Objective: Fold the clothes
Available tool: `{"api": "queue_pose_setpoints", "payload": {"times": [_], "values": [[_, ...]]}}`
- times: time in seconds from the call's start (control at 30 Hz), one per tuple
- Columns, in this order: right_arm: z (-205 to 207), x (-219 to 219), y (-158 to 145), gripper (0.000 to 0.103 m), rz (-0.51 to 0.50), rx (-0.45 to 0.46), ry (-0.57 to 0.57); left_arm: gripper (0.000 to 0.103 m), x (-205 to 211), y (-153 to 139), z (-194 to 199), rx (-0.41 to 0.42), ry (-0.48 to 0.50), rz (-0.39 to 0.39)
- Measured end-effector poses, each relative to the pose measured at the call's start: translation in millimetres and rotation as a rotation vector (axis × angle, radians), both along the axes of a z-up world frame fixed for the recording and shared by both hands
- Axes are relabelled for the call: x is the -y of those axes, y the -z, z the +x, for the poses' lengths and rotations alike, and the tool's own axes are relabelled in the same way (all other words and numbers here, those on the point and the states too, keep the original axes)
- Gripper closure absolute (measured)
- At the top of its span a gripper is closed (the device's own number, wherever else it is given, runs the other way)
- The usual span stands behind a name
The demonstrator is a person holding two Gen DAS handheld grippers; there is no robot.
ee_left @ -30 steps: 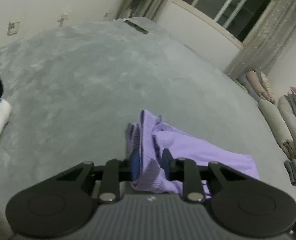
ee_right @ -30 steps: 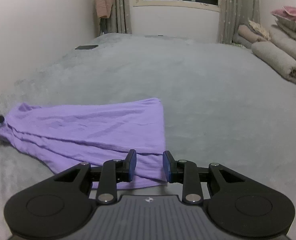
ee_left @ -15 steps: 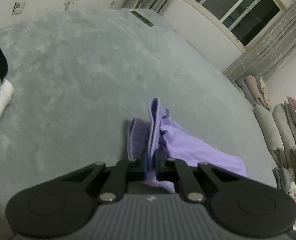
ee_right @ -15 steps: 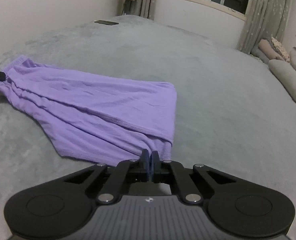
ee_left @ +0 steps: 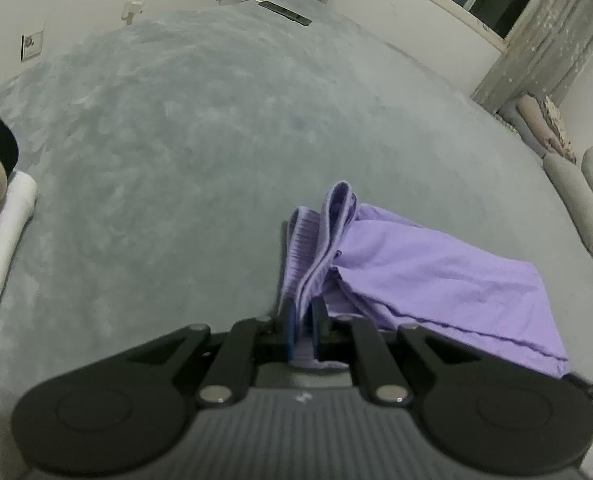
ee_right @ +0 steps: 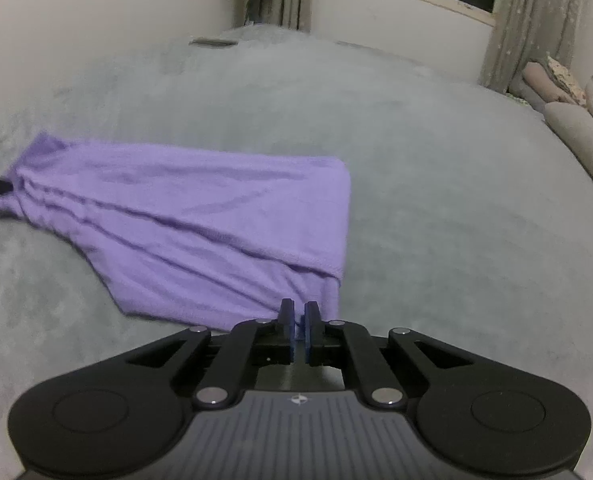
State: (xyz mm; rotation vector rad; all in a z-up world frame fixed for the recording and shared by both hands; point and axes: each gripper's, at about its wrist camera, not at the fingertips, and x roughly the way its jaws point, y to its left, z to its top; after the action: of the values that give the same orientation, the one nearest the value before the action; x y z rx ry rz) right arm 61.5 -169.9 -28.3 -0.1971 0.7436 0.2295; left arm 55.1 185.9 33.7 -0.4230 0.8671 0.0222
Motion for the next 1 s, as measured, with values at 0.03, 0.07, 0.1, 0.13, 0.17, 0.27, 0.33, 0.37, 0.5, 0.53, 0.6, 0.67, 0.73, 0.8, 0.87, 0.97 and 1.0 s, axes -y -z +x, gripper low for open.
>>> {"api": "queue_pose_setpoints", "payload": {"times": [0.03, 0.07, 0.1, 0.13, 0.17, 0.27, 0.33, 0.37, 0.5, 0.53, 0.6, 0.67, 0.73, 0.8, 0.87, 0.97, 1.0], "values": [[-0.7, 2.9, -3.3, 0.099, 0.014, 0.017, 0.007, 0.085, -1.1, -1.8, -0.7, 0.004, -0.006, 0.002], [-1.5, 5.7, -6.4, 0.098, 0.03, 0.035, 0.015, 0.083, -3.2, -5.2, -2.9, 0.02, -0.021, 0.004], [-2.2, 8.5, -8.9, 0.096, 0.042, 0.052, 0.025, 0.082, -5.4, -8.7, -5.3, 0.038, -0.039, 0.006], [-2.5, 10.3, -10.7, 0.094, 0.047, 0.068, 0.034, 0.08, -6.5, -14.9, -8.3, 0.07, -0.053, 0.03], [-2.5, 10.8, -11.5, 0.094, 0.042, 0.082, 0.042, 0.078, -5.6, -21.5, -11.6, 0.104, -0.06, 0.067], [-1.5, 5.3, -8.7, 0.094, 0.007, 0.101, 0.031, 0.066, 7.8, -35.4, -19.9, 0.186, -0.023, 0.172], [-0.6, -0.4, -5.1, 0.094, -0.023, 0.108, 0.004, 0.065, 20.7, -39.6, -24.1, 0.225, 0.021, 0.216], [-0.3, -3.1, -3.5, 0.094, -0.044, 0.114, -0.01, 0.065, 29.0, -40.2, -25.8, 0.241, 0.053, 0.236], [1.2, -15.5, 4.3, 0.094, -0.142, 0.148, -0.062, 0.065, 63.5, -32.2, -29.0, 0.269, 0.191, 0.268], [1.7, -18.4, 6.9, 0.094, -0.167, 0.155, -0.074, 0.065, 71.4, -29.2, -28.4, 0.27, 0.222, 0.271], [3.0, -26.5, 12.8, 0.094, -0.213, 0.173, -0.112, 0.065, 81.8, -23.6, -25.9, 0.261, 0.251, 0.274], [4.2, -36.2, 18.8, 0.092, -0.247, 0.191, -0.162, 0.065, 87.3, -17.9, -23.1, 0.244, 0.26, 0.268], [5.0, -46.8, 24.2, 0.084, -0.28, 0.203, -0.203, 0.065, 84.1, -13.2, -19.6, 0.224, 0.248, 0.259], [7.5, -54.7, 29.0, 0.078, -0.307, 0.218, -0.227, 0.065, 74.1, -9.8, -14.8, 0.203, 0.222, 0.254], [11.5, -58.7, 31.7, 0.076, -0.31, 0.23, -0.227, 0.065, 64.1, -6.4, -10.0, 0.181, 0.195, 0.249], [17.3, -61.4, 34.5, 0.077, -0.286, 0.237, -0.228, 0.065, 47.3, -5.0, -6.7, 0.168, 0.148, 0.193], [18.3, -61.8, 35.3, 0.078, -0.281, 0.237, -0.227, 0.067, 43.4, -5.1, -6.4, 0.168, 0.137, 0.18]]}}
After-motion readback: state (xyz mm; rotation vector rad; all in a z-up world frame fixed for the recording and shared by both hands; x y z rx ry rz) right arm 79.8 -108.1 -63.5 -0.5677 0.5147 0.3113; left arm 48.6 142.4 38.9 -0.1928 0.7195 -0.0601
